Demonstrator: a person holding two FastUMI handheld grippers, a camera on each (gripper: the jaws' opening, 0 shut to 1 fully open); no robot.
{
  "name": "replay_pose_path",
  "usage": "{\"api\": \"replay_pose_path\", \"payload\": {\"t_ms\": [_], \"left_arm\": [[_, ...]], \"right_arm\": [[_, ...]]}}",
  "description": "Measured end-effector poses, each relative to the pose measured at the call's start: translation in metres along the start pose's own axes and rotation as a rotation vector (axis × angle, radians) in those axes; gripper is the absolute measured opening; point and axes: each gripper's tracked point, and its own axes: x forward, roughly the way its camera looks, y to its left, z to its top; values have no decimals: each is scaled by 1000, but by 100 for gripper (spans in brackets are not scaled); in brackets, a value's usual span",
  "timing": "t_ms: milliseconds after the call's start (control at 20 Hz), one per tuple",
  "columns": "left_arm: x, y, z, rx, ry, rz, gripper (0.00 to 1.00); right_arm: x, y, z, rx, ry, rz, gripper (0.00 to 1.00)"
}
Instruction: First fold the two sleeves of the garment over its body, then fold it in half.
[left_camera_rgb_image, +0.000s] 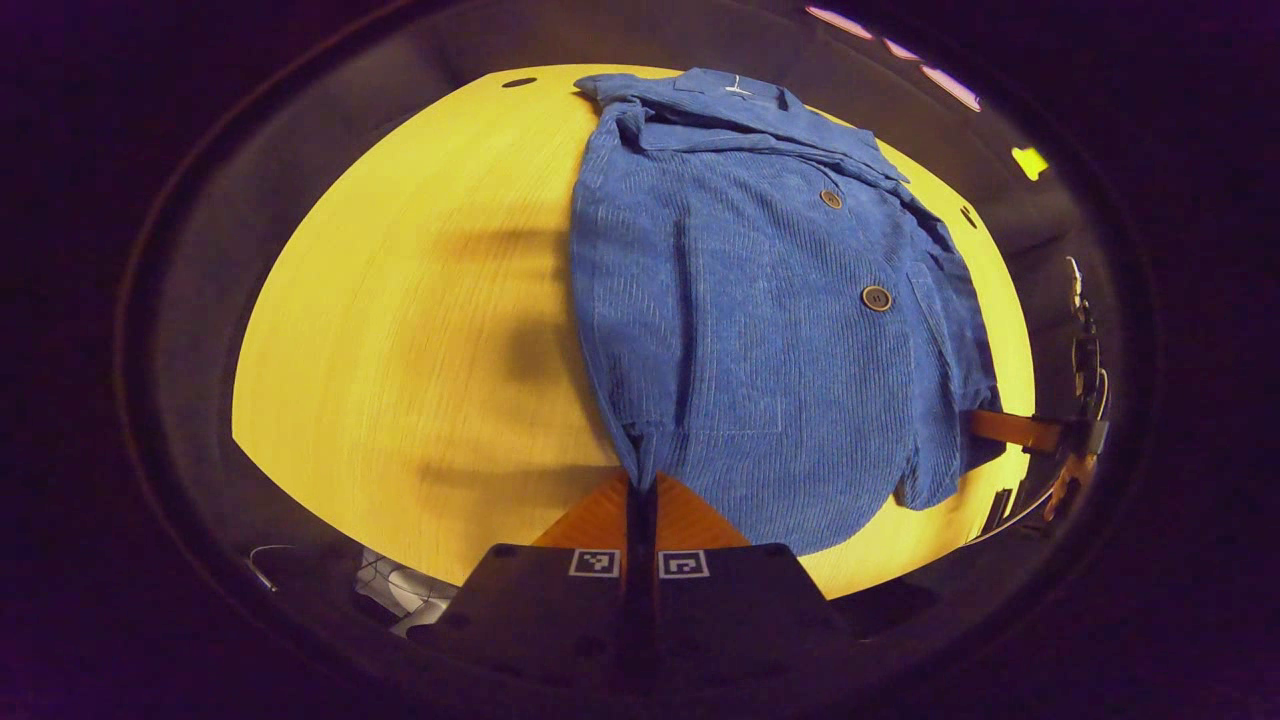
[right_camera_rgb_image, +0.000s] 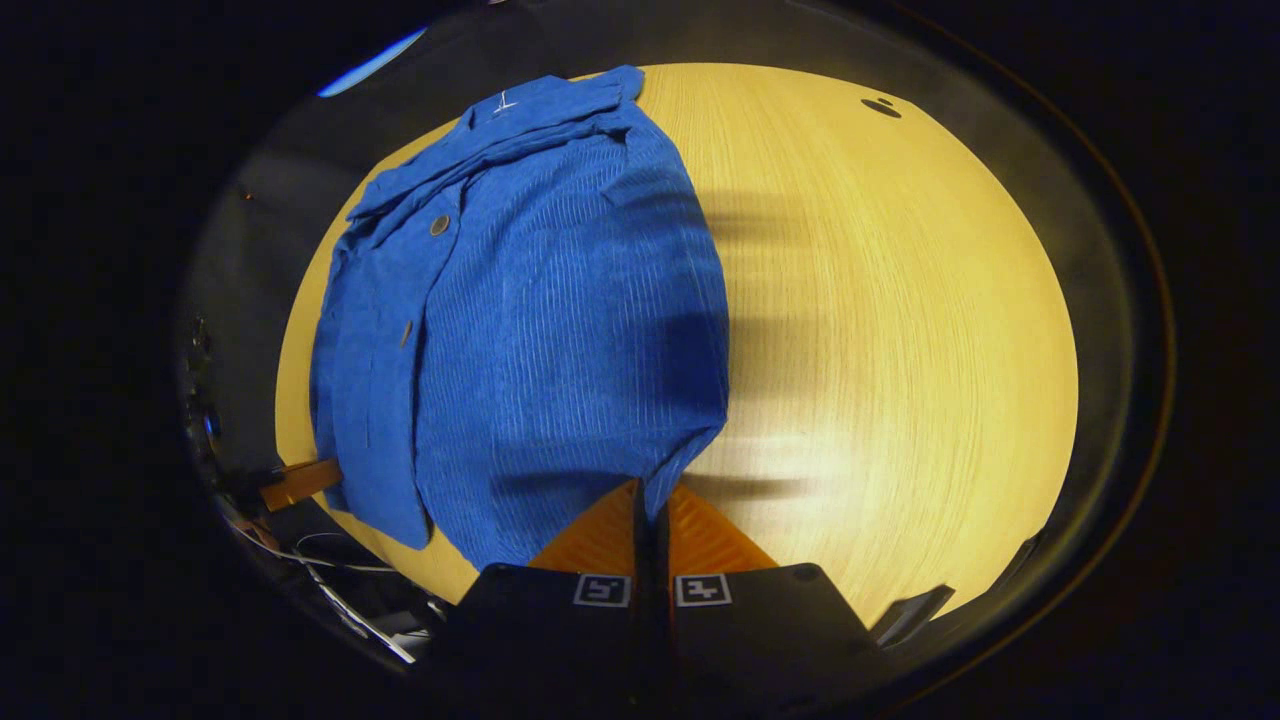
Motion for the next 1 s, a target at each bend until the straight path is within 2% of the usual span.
{"api": "replay_pose_path", "payload": {"t_ms": [350,400,700,850,900,1000], "left_arm": [[-49,-8,0,-5,-86,-94,0],[-57,-8,0,-4,-89,-105,0],[-116,-15,2,34,-114,-141,0],[-141,-21,21,48,-136,-172,0],[-151,-23,28,37,-147,-188,0],[-170,-27,45,-2,-163,-234,0]], "right_arm": [[-66,36,20,-18,-126,75,0],[-75,41,23,-23,-139,84,2],[-145,70,31,-62,-210,153,2],[-180,79,27,-93,-230,180,2],[-188,82,27,-106,-237,184,0],[-201,87,36,-121,-245,200,2]]}}
